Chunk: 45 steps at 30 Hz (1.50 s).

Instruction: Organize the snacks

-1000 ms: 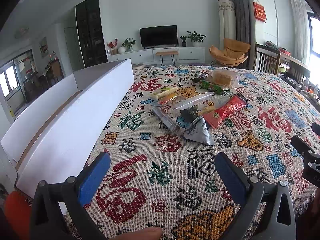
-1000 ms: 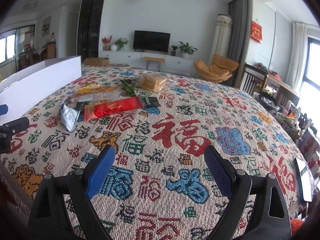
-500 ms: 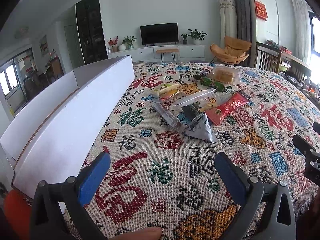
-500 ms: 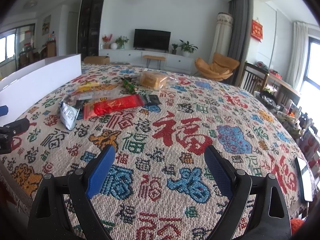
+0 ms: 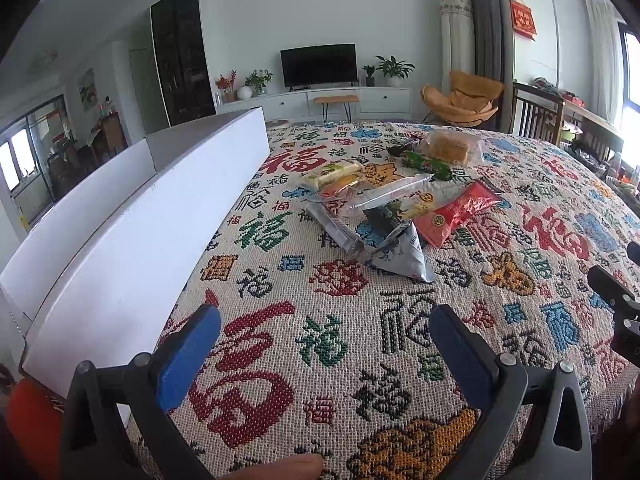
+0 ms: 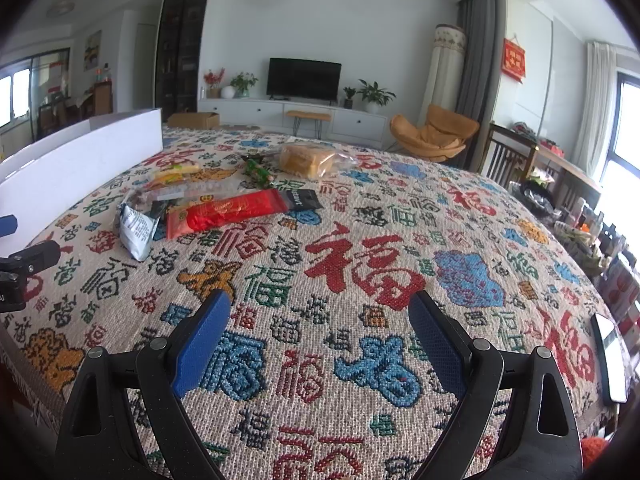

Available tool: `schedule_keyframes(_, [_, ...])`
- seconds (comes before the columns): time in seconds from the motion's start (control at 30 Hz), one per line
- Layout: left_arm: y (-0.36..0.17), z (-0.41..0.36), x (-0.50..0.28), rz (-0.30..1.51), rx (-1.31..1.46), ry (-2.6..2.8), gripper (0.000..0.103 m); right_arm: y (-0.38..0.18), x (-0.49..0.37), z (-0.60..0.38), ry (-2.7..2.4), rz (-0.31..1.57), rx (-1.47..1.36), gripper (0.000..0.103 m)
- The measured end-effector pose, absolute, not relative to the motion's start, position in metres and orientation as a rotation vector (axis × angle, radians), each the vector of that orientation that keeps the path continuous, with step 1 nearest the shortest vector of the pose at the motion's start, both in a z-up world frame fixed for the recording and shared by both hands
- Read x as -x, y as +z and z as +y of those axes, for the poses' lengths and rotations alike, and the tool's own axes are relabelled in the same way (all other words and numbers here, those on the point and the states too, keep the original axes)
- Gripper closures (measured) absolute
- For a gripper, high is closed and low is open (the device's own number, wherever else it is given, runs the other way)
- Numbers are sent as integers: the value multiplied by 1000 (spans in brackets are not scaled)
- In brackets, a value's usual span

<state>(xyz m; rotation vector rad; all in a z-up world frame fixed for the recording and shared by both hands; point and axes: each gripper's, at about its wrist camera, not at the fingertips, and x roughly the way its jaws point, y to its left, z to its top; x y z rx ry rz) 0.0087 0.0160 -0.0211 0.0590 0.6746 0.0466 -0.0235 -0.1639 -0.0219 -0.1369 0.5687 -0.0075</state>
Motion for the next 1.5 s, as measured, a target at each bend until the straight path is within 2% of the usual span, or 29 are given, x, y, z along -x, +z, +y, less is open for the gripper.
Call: schedule_keyframes(1.5, [-42, 23, -23, 796, -38, 71, 0, -27, 19, -172, -15, 612, 103, 10])
